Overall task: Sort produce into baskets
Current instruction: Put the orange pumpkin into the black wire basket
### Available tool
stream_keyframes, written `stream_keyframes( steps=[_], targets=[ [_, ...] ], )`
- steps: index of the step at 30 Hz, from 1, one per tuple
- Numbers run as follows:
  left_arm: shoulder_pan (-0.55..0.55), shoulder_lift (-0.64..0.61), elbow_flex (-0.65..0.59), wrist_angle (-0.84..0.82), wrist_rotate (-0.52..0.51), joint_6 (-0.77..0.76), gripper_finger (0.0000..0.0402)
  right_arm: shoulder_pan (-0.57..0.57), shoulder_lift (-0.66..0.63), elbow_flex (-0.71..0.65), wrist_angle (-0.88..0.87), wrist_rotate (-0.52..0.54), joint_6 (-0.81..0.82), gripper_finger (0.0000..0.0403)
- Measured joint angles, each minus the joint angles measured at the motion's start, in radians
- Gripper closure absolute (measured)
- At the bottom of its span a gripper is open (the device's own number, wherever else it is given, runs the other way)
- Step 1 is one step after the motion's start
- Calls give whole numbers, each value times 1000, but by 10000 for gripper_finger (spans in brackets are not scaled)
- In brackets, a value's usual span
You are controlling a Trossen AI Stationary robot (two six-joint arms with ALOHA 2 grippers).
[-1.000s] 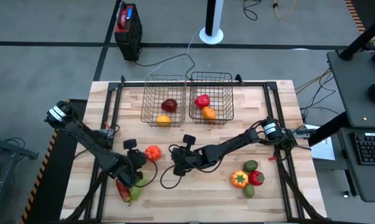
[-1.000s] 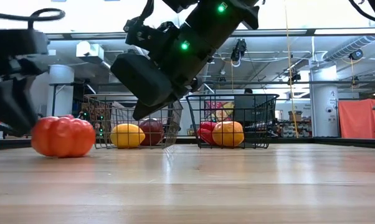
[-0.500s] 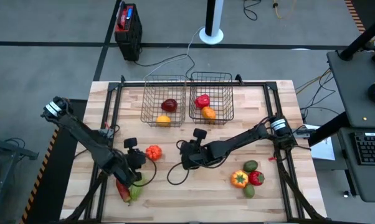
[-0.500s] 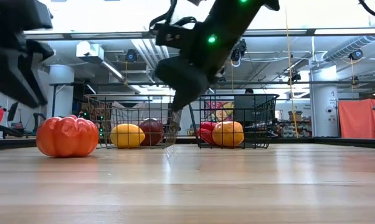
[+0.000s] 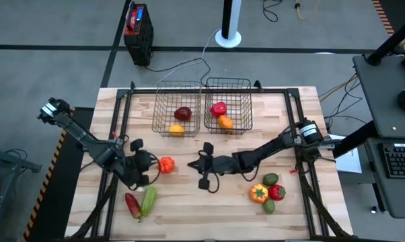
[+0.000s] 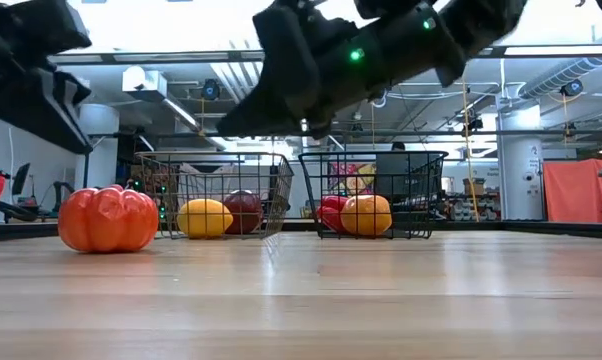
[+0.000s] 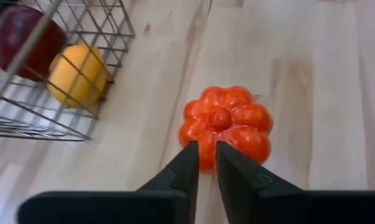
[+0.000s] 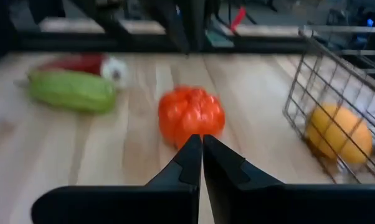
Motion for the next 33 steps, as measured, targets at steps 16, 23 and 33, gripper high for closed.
stream_keyframes(
  steps=[16, 23, 33],
  targets=[
    [0, 15, -122, 73, -51, -112, 401, -1, 151, 144, 41, -9, -89, 301],
    [0, 48, -162, 117, -51, -145, 401, -8, 231, 231, 44, 21, -51, 180],
    [0, 112, -185, 230, -52, -140, 402, -10, 324, 362, -74, 43, -28, 56]
  ],
)
